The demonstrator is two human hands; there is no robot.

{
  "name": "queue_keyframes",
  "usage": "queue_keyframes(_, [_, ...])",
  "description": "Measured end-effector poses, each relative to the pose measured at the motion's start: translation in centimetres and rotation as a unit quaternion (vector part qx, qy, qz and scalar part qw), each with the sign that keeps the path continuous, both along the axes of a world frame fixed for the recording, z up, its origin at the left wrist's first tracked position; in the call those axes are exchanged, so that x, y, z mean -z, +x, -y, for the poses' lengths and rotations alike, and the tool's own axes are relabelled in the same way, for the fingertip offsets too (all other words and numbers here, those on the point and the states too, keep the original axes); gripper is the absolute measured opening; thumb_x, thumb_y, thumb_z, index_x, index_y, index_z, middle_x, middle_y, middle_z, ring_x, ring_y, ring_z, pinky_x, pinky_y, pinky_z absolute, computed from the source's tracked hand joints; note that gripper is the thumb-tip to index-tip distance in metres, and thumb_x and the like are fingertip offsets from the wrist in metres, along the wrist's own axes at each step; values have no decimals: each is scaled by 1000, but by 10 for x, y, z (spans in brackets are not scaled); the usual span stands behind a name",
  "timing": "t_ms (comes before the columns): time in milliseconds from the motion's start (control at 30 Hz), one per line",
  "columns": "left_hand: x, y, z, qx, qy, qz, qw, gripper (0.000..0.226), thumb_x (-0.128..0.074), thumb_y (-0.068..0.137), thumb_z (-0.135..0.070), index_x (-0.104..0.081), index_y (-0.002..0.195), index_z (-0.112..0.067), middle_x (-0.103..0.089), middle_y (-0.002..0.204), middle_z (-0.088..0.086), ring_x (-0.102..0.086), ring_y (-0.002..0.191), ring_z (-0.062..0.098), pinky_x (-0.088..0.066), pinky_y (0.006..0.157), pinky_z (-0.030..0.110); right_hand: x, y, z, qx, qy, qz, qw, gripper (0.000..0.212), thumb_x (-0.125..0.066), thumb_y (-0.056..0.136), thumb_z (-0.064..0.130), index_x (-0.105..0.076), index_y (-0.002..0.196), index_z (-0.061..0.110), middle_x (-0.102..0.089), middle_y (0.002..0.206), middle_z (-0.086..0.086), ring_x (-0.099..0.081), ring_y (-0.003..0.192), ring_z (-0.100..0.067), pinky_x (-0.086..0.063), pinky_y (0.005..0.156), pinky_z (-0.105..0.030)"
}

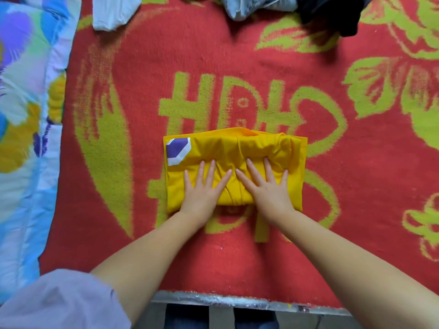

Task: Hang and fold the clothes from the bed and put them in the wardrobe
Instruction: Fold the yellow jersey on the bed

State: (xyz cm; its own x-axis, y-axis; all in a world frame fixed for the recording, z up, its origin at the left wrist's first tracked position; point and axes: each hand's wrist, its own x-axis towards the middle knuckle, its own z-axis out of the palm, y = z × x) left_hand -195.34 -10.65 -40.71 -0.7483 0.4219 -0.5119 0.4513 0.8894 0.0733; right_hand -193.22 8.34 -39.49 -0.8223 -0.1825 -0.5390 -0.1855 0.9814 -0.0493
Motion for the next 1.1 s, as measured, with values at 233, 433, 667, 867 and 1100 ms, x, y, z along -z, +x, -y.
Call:
queue_keyframes(233, [-97, -71, 6, -5, 44, 101, 994, 74, -41, 93, 3, -14, 152, -32, -28, 155, 5, -19, 144, 33, -34, 108, 48, -93, -62, 2, 35, -26, 35, 998, 65, -41, 96, 8, -20, 151, 36, -29, 154, 3, -27, 139, -33, -46, 96, -47])
queue_keyframes(433, [-231, -93, 33, -23, 72, 48, 996, 71, -43, 90, 0, -28, 148, -37, -49, 139, 8, -48, 125, 29, -43, 87, 37, -220, -102, 25, -55, 0, 7, 998, 70, -51, 91, 6, -24, 149, 35, -44, 142, 0, -45, 123, -32, -49, 84, -39])
queue_keyframes(667, [-330, -11, 111, -154, 48, -40, 986, 72, -42, 93, -1, -20, 150, -37, -46, 141, 9, -48, 125, 31, -43, 84, 37, -325, -78, 103, -245, -27, -60, 967, 67, -43, 93, 5, -24, 150, 32, -44, 140, -2, -47, 121, -34, -49, 86, -42])
queue_keyframes(867, [-377, 148, 174, -314, 61, -90, 943, 72, -42, 89, -2, -26, 148, -40, -52, 133, 12, -55, 117, 34, -48, 90, 42, -375, 10, 195, -431, -36, -85, 898, 68, -50, 92, 11, -23, 150, 34, -48, 135, -2, -52, 119, -30, -44, 82, -36])
queue_keyframes(1100, [-396, 388, 229, -510, 53, -83, 855, 61, -47, 91, -7, -34, 145, -30, -56, 126, 14, -56, 113, 33, -44, 85, 36, -386, 187, 316, -615, -60, -58, 785, 70, -50, 90, 9, -23, 149, 34, -45, 138, -4, -48, 124, -31, -45, 93, -42])
